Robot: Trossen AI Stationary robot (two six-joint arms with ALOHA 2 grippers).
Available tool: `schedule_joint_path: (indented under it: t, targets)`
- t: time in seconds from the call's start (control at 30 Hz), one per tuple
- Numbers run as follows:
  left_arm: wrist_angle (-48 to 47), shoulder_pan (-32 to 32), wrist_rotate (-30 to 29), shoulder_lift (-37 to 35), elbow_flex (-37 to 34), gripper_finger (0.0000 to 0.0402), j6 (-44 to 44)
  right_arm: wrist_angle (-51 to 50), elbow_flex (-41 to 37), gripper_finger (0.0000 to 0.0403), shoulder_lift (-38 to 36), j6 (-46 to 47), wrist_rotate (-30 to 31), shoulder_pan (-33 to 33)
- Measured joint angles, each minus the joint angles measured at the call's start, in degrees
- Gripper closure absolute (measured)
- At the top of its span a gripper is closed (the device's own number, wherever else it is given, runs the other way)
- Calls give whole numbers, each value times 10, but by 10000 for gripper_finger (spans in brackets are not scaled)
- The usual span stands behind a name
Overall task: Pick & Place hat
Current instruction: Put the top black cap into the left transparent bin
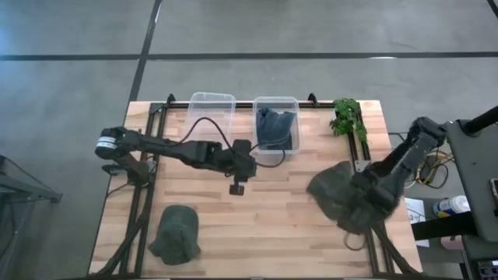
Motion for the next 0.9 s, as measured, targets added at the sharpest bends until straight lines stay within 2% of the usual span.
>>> schedule_joint_path:
  t: [0.07, 0.13, 0.2, 0.3, 0.4, 0.63, 0.9]
  targets:
    - [26, -6, 0, 3, -2, 296, -16, 0, 1, 156, 14, 87, 1, 56]
    - [48, -9, -1, 6, -4, 296, -21, 0, 5, 156, 38, 111, -1, 107]
    - [60, -10, -2, 9, -4, 296, -21, 0, 8, 156, 67, 85, -4, 146]
    - [58, -10, -10, 12, -5, 296, -22, -1, 9, 156, 119, -1, -1, 184]
    - [53, -12, -25, 13, -6, 296, -23, -9, 10, 157, 174, -39, -2, 198]
    - [51, -14, -36, 13, -6, 296, -34, -22, 11, 156, 274, -27, 4, 199]
    - [50, -14, -36, 13, -6, 296, -60, -24, 12, 156, 333, -30, 69, 198]
